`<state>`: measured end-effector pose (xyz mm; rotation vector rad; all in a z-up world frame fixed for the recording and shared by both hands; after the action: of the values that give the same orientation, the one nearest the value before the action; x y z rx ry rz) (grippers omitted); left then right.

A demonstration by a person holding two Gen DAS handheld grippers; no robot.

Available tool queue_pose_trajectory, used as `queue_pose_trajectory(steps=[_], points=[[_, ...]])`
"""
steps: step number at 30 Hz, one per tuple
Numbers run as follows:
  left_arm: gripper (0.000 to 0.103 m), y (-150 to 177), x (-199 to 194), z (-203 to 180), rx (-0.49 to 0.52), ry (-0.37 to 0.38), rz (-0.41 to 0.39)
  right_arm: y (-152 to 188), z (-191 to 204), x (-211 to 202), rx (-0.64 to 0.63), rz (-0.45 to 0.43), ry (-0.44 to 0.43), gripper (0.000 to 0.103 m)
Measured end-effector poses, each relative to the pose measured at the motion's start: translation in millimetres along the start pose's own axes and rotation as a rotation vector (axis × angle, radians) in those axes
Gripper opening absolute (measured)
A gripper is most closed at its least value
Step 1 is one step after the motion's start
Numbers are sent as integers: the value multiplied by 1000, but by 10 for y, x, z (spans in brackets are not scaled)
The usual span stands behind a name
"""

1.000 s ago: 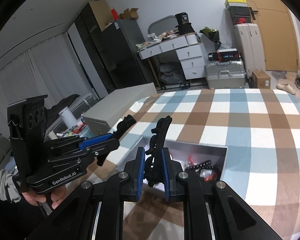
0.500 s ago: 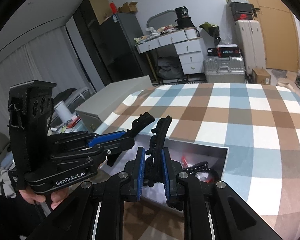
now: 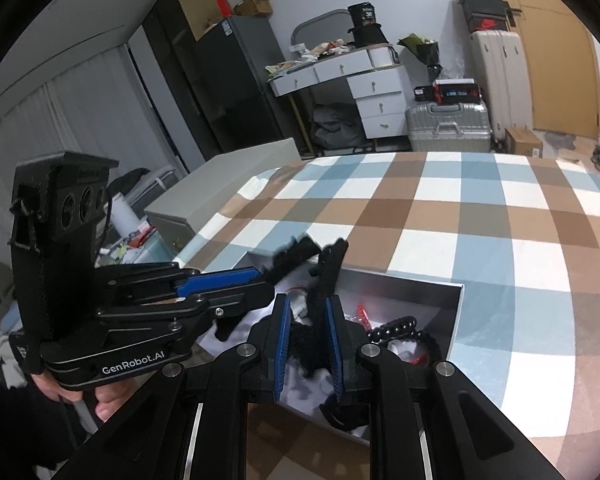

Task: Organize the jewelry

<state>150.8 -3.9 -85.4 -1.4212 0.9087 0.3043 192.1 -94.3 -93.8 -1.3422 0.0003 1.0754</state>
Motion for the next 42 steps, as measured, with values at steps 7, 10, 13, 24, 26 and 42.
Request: queue_pose_trajectory(steps=[7,10,13,24,26,42], points=[[41,7,-107,32,-13,-13,-29,-8,21,-88,-2,-29,11,25],[41,8,-130,47,-23,-18,-33,-5,-11,-150,18,-46,17,29],[42,2,-157,68,-42,-39,-45,1,-53,-245,47,-72,27,38],[82,-10,-506,71,-92,-149,-200,11,53,-650,45,-194,63,75],[84,-19,-573,43,-89,-181,-230,17,91,-705,39,-212,70,80],[102,148,-911,-109,-69,-370,-428,178,370,-1172,-60,-433,171,103]])
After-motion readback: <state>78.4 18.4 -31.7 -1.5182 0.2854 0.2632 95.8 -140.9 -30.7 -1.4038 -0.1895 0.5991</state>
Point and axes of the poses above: each gripper's, at about its wrist camera, not at the fingertips, and x roughly the way its jaws point, z to its left, y to its underside, the point moved 3 cm from there along x, roughly the way its jaws point
